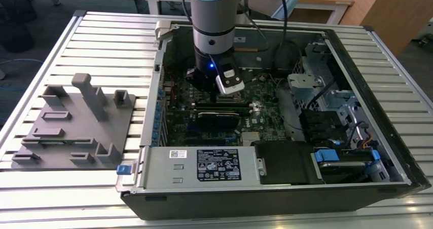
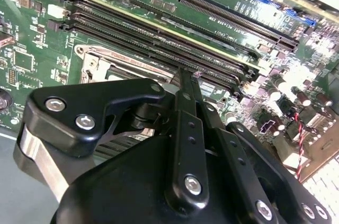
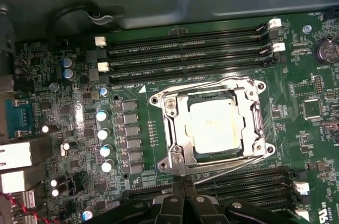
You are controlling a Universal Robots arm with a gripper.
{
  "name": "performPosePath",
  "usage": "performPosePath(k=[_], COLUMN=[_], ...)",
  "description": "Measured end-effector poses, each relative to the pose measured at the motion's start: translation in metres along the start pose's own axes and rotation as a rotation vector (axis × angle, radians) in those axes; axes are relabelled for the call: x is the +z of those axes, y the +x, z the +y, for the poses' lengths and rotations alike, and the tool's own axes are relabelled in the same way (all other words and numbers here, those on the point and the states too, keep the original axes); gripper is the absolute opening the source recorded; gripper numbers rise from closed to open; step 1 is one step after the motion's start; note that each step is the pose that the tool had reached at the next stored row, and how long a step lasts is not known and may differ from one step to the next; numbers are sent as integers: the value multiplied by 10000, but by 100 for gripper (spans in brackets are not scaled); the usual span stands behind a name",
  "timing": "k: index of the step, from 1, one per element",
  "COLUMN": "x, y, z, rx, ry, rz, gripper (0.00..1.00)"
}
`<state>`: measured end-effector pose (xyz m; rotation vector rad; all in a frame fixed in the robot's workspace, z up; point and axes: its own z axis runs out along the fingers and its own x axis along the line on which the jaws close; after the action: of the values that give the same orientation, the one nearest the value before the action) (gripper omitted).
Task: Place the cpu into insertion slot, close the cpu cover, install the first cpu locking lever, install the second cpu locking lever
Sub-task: 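Install the second cpu locking lever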
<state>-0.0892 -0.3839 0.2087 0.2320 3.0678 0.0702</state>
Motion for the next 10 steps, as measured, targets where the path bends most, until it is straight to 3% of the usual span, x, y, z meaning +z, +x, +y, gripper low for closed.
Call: performPosePath(k=[5,10], x=[2,3], y=[1,9], z=[0,-4], rx=[1,11], ry=[-1,-146], rz=[2,23], gripper=[10,10])
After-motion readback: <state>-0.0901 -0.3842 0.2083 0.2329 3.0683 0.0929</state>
